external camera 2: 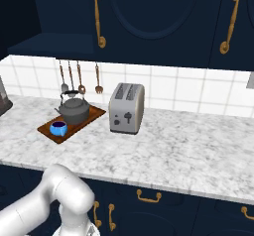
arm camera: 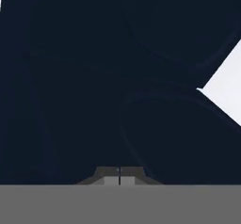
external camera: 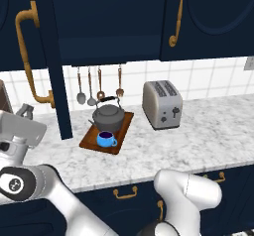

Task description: Pick the kettle from the counter and place it on the tray. Then pick the mug from the cabinet and place it on the tray. Then close the cabinet doors.

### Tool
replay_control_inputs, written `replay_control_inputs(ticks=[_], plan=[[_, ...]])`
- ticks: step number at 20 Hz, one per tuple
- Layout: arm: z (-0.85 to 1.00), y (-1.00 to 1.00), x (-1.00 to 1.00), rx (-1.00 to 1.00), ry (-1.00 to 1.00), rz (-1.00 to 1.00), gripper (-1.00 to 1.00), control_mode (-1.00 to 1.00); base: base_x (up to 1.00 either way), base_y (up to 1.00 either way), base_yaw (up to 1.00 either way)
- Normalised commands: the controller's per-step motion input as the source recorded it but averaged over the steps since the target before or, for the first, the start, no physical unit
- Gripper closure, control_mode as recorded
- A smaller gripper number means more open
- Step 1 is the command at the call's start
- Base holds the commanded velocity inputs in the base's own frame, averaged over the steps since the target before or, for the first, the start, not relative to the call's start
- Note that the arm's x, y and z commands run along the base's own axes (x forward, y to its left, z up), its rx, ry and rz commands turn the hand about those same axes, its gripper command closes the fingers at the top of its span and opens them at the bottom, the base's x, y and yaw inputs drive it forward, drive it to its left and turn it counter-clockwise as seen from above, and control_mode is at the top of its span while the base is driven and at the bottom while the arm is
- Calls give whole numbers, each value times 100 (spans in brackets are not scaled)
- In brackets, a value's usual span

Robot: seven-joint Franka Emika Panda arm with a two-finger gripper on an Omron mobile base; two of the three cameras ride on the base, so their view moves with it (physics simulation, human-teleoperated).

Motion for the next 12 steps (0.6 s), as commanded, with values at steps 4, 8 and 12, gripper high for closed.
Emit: replay_control_inputs(ticks=[4, 8, 12], plan=[[54, -46, 0, 7, -5, 0, 100, -100, 0, 0, 0], [55, -54, 0, 6, -9, 0, 100, -100, 0, 0, 0], [47, -67, 0, 5, -3, 0, 100, -100, 0, 0, 0]])
